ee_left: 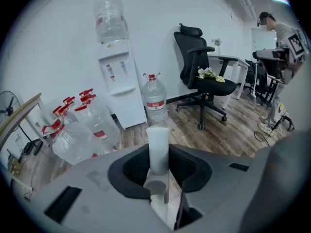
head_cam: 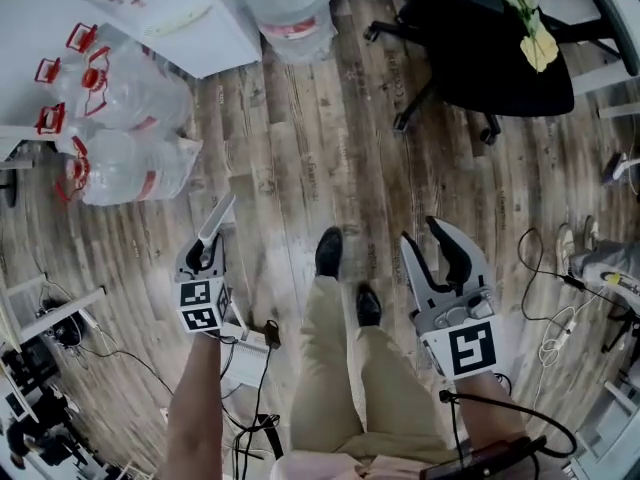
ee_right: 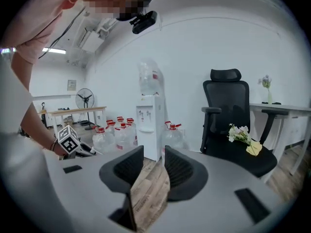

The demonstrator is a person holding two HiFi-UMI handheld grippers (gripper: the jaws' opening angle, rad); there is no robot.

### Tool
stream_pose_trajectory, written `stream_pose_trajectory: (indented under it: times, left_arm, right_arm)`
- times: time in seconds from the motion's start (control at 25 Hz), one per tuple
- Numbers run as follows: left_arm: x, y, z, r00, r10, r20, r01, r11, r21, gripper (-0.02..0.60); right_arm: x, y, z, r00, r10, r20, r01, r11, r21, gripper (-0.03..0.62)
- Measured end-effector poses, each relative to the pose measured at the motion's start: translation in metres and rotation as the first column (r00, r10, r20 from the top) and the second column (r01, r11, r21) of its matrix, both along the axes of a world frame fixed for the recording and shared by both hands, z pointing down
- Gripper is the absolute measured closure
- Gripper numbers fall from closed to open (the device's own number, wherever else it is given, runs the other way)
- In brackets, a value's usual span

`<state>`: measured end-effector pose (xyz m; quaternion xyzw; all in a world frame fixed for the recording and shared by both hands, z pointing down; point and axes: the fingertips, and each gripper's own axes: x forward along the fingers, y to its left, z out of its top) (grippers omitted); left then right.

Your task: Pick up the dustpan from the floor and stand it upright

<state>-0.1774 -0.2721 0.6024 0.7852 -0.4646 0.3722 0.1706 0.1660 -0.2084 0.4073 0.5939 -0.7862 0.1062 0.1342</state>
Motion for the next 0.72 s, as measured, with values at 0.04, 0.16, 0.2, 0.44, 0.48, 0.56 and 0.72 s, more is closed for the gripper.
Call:
stream_pose_trajectory:
  times: [0.04,0.16,0.2,0.44,0.48,0.56,0.72]
  left_arm:
    - [-0.004,0.009,-0.010,1.000,-0.007,0.002,0.007,1.000,0.010,0.479]
    - [-0.019,0.035,-0.041,0.999,-0.034,0.005,0.034,0.998,0.043,0.479]
    - [-0.022,0.045,-0.051,0.999,-0.036,0.004,0.036,0.998,0.052,0.480]
    - [-0.043,0.103,-0.105,0.999,-0.036,0.005,0.036,0.996,0.086,0.479]
    - [-0.044,0.112,-0.113,0.999,-0.031,0.005,0.031,0.995,0.093,0.480]
    - [-0.044,0.132,-0.128,1.000,-0.012,-0.003,0.012,0.994,0.108,0.479]
    - [-0.050,0.181,-0.150,0.999,0.017,-0.030,-0.012,0.990,0.139,0.476]
  right_arm:
    - [-0.002,0.009,-0.010,1.000,-0.011,0.004,0.011,1.000,0.010,0.457]
    - [-0.012,0.029,-0.041,0.998,-0.060,0.015,0.059,0.997,0.048,0.461]
    - [-0.016,0.035,-0.051,0.997,-0.079,0.019,0.078,0.995,0.058,0.462]
    - [-0.044,0.069,-0.106,0.982,-0.186,0.026,0.184,0.979,0.086,0.465]
    - [-0.049,0.073,-0.112,0.980,-0.198,0.028,0.194,0.977,0.092,0.467]
    - [-0.060,0.084,-0.119,0.974,-0.223,0.029,0.220,0.971,0.090,0.467]
    - [-0.090,0.109,-0.127,0.962,-0.271,0.027,0.268,0.960,0.083,0.467]
